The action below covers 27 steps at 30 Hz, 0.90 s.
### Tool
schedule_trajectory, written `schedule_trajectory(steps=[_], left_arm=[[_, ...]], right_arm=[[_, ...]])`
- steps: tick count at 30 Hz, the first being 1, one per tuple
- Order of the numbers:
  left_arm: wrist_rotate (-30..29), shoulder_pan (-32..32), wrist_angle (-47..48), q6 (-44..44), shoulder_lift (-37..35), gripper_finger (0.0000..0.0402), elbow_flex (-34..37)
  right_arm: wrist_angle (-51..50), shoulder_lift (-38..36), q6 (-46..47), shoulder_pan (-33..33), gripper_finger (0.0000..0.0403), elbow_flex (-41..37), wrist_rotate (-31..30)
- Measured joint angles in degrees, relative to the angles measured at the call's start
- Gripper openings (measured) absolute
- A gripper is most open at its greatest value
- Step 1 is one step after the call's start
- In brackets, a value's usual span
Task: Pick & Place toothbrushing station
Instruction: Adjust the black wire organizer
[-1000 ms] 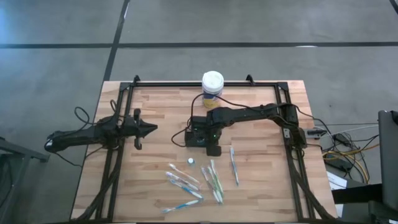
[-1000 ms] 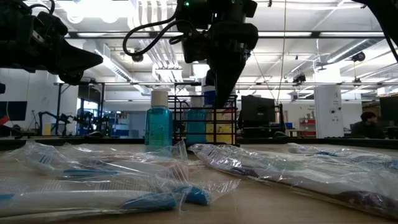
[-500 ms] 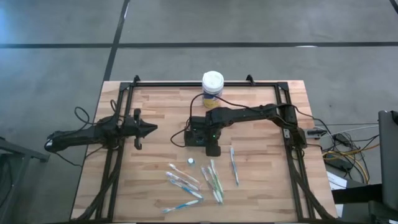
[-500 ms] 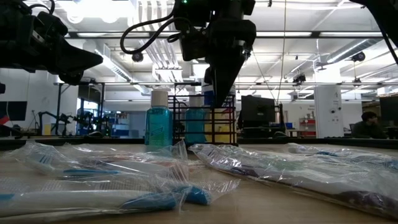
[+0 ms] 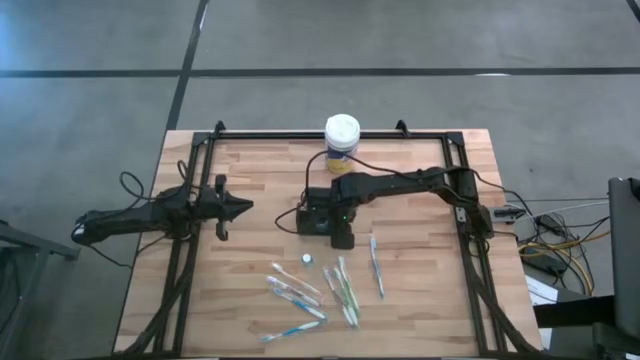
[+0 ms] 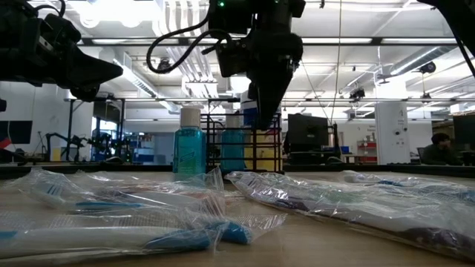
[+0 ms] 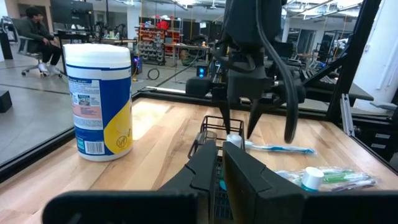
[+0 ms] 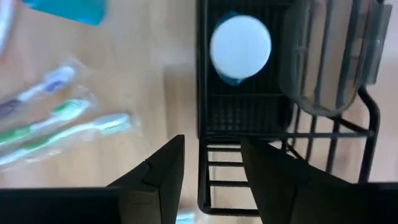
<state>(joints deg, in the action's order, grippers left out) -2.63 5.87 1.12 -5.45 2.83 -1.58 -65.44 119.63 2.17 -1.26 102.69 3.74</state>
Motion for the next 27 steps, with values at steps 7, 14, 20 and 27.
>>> schedule_trajectory(steps=[7,14,20,27], left_arm=[[0.0,0.0,-0.01,0.0,0.0,0.0035,0.0],[0.0,0.0,-0.01,-0.12,0.0,0.0035,0.0],[0.0,0.0,-0.01,-0.28,0.0,0.0035,0.0],[0.01,0.0,0.01,-0.38,0.0,0.0035,0.0]], right_arm=[[-0.34,-0.13,-0.32,0.38,0.0155,0.0,-0.87],[-0.45,-0.76,-0.22,0.95,0.0155,0.0,-0.93],[-0.44,-2.73,-0.04,1.14,0.0163,0.0,-0.93],[3.93,-8.34,0.62,2.52,0.0178,-1.3,-7.09]])
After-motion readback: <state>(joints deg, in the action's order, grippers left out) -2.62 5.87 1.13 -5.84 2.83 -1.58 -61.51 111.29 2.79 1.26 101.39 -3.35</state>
